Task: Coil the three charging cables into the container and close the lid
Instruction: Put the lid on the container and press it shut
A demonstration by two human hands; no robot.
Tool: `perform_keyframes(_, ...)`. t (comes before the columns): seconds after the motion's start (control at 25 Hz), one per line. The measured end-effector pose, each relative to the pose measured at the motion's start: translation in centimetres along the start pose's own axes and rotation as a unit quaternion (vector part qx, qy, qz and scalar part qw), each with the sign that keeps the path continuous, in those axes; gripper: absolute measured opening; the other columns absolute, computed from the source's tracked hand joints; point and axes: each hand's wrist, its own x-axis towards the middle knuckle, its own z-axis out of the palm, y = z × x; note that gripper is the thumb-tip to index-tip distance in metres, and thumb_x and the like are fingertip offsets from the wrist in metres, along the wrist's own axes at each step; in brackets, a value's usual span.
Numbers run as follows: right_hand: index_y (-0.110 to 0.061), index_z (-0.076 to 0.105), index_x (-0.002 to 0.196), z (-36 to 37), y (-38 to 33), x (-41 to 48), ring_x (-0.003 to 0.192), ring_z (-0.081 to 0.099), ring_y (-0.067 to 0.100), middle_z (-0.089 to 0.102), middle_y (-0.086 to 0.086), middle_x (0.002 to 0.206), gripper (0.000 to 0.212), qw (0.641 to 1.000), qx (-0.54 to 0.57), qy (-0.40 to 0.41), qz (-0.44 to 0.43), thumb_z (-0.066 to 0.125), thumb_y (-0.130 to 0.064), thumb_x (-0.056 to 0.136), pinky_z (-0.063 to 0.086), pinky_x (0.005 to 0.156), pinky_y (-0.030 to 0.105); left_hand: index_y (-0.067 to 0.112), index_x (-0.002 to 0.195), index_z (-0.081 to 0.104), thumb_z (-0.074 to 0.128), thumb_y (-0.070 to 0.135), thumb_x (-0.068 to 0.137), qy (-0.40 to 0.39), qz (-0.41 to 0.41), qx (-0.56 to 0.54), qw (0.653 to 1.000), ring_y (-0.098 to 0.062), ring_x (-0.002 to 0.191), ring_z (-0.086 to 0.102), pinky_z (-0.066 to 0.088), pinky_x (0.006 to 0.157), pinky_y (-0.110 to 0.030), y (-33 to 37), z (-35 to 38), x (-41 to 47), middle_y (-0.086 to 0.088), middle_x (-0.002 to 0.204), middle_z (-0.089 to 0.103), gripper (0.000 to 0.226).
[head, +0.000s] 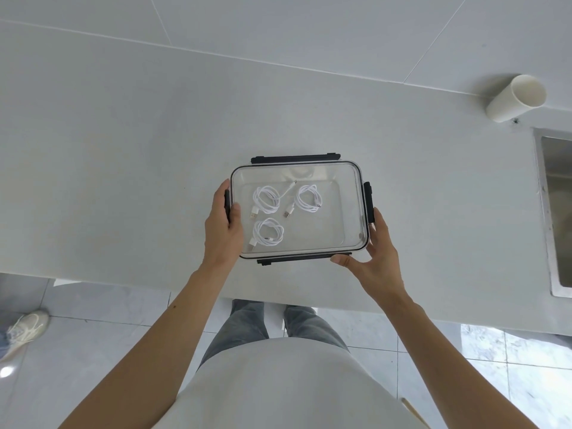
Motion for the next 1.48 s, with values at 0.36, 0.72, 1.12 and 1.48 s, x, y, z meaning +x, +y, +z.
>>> perform_keyframes(0.36, -0.045, 0.019, 0.149, -0.5, -0.6, 0.6, 0.131, 0.047, 0.006, 0.037, -0.045, 0.135, 0.113, 0.999, -0.039, -0.023, -0.028, 0.087, -0.052, 0.059, 0.041, 0.109, 0.032, 0.02, 0.145, 0.04, 0.042, 0.014, 0.104, 0.025, -0.023, 0.025, 0.999, -0.007, 0.111, 0.052, 0.037, 0.093, -0.012, 0.4, 0.4, 0.2, 0.005, 0.133, 0.056, 0.041)
perform_keyframes(0.72, -0.047, 0.021, 0.147, -0.3, -0.7, 0.7, 0.124, 0.047, -0.006, 0.037, -0.049, 0.13, 0.111, 0.999, -0.043, -0.018, -0.023, 0.084, -0.06, 0.057, 0.037, 0.104, 0.021, 0.017, 0.143, 0.043, 0.045, 0.015, 0.103, 0.037, -0.014, 0.034, 0.999, -0.006, 0.108, 0.051, 0.036, 0.092, -0.014, 0.5, 0.0, 0.5, 0.009, 0.128, 0.055, 0.04)
perform_keyframes(1.12, -0.031, 0.017, 0.153, -0.5, -1.4, 0.8, 0.133, 0.043, 0.011, 0.039, -0.016, 0.148, 0.107, 0.994, -0.093, -0.039, -0.034, 0.085, -0.046, 0.071, 0.039, 0.111, 0.035, 0.006, 0.154, 0.017, 0.039, 0.014, 0.106, 0.007, 0.027, 0.069, 0.997, -0.026, 0.146, 0.029, 0.02, 0.117, -0.024, 0.4, 0.4, 0.3, -0.013, 0.159, 0.029, 0.054)
perform_keyframes(1.48, -0.001, 0.012, 0.156, 1.5, -4.0, 2.3, 0.155, 0.006, 0.029, 0.009, 0.017, 0.166, 0.077, 0.911, -0.339, 0.007, -0.235, 0.045, -0.044, 0.102, 0.015, 0.125, 0.042, 0.011, 0.155, 0.02, 0.037, 0.051, 0.1, -0.066, 0.243, 0.375, 0.892, -0.031, 0.151, 0.008, 0.01, 0.119, -0.041, 2.4, 1.5, -1.3, -0.016, 0.164, 0.011, 0.07)
